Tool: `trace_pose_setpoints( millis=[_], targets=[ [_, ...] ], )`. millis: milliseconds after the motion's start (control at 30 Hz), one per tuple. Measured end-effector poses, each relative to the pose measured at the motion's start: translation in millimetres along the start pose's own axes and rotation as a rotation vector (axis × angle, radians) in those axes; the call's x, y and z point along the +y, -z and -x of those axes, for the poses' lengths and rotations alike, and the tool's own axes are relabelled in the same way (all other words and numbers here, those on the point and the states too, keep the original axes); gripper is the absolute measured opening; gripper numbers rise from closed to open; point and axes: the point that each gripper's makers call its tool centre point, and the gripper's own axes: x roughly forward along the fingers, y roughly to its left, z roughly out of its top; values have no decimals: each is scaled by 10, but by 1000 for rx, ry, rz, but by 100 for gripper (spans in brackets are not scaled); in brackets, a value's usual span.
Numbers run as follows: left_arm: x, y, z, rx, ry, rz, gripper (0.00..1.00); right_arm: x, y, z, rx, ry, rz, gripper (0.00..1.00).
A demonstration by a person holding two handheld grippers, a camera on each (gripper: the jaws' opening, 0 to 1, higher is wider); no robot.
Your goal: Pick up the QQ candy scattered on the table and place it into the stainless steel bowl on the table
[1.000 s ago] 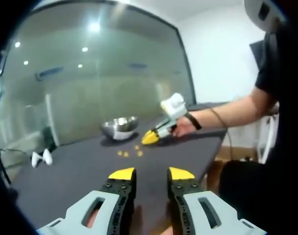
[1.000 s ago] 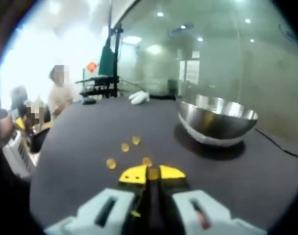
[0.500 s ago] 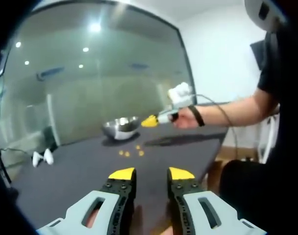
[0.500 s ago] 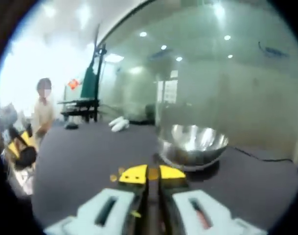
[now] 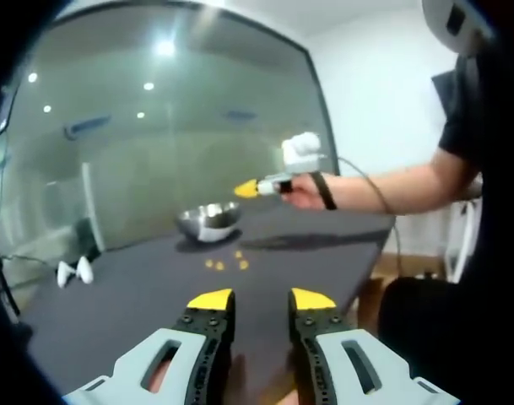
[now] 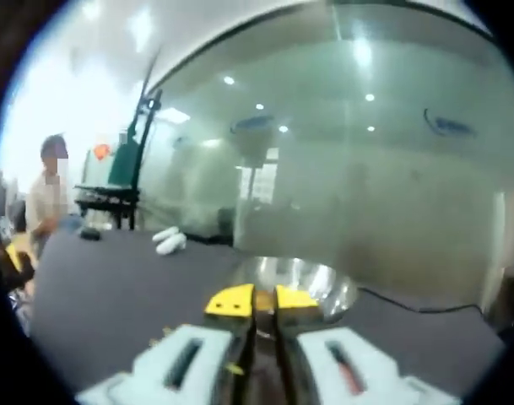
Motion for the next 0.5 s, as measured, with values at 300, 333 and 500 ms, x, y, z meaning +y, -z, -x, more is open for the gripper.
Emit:
trace_pose_setpoints(
  millis=[300, 333, 500],
  targets=[
    [56, 3, 53, -4, -10, 21, 27, -405, -167, -499, 15, 59, -28, 9],
    [60, 5, 54, -2, -11, 19, 27, -403, -179, -506, 17, 61, -23, 9],
    [53, -1, 49, -5, -5, 29, 27, -499, -237, -678, 18, 34, -39, 9]
  ],
)
